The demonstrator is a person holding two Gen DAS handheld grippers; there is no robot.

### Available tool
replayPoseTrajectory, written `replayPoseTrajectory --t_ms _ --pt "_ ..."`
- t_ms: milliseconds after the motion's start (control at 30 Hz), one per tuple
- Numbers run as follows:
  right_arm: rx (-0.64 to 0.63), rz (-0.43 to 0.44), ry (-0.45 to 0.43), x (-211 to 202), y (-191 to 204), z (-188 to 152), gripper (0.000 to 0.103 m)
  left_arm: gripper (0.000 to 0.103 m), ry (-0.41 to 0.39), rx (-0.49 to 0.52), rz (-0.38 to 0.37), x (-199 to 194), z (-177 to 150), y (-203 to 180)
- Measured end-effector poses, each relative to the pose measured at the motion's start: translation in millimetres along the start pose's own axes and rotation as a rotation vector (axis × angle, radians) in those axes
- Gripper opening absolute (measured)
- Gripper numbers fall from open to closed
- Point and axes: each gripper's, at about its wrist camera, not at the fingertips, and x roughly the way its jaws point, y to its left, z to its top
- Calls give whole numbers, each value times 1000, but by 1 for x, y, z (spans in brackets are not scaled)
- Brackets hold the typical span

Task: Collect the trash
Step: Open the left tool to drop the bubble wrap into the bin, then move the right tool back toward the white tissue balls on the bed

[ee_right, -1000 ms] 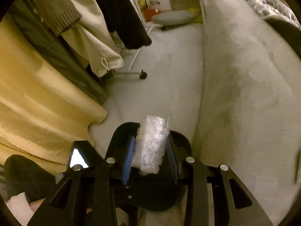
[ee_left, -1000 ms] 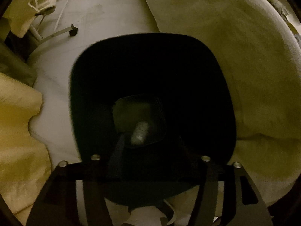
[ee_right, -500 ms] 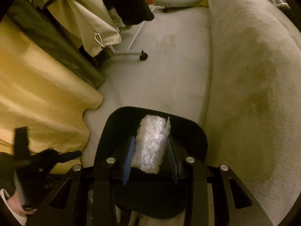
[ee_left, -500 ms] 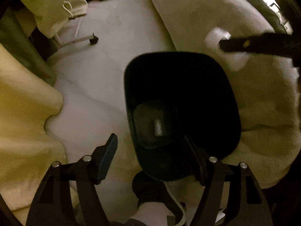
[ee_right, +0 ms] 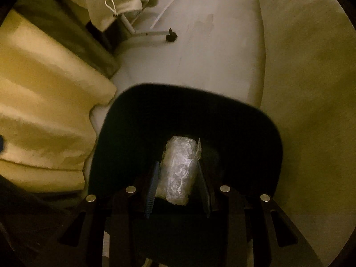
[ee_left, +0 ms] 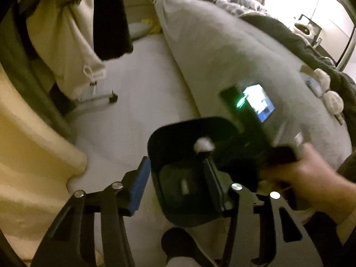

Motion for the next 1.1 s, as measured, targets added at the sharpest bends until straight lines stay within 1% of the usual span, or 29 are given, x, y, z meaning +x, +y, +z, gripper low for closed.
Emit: replayPoseTrajectory --t_ms 100,200,333,467,567,667,700,767,900,967,1000,1067,1100 --pt "4 3 2 5 -1 -3 35 48 -30 2 -9 -6 6 -7" --pt "8 8 4 11 -1 -8 35 47 -64 14 -6 -13 14 -9" --pt "3 -3 32 20 -3 -15 35 43 -90 10 -22 -20 23 -14" --pt "-14 -14 47 27 -1 -22 35 43 -118 8 -39 -30 31 -19" --pt "-20 7 51 33 0 -26 35 43 -140 17 -33 -38 36 -21" --pt "-40 -1 65 39 2 -28 37 43 -164 23 -27 -46 41 -21" --pt "-43 -3 70 41 3 -29 38 43 -175 23 -29 -51 44 -23" --pt "-36 -1 69 40 3 -31 51 43 -190 20 -37 -58 49 -26" --pt "-41 11 42 30 9 -35 55 43 -238 38 -35 -75 60 -37" --pt "-50 25 8 16 13 -34 62 45 -264 40 -34 -83 66 -41" --pt "-54 29 -14 8 15 -33 63 45 -292 49 -26 -90 70 -46" --pt "-58 37 -48 -6 18 -31 69 52 -328 71 -17 -98 74 -54" --pt "-59 42 -65 -12 20 -30 69 53 -352 86 -18 -103 77 -61"
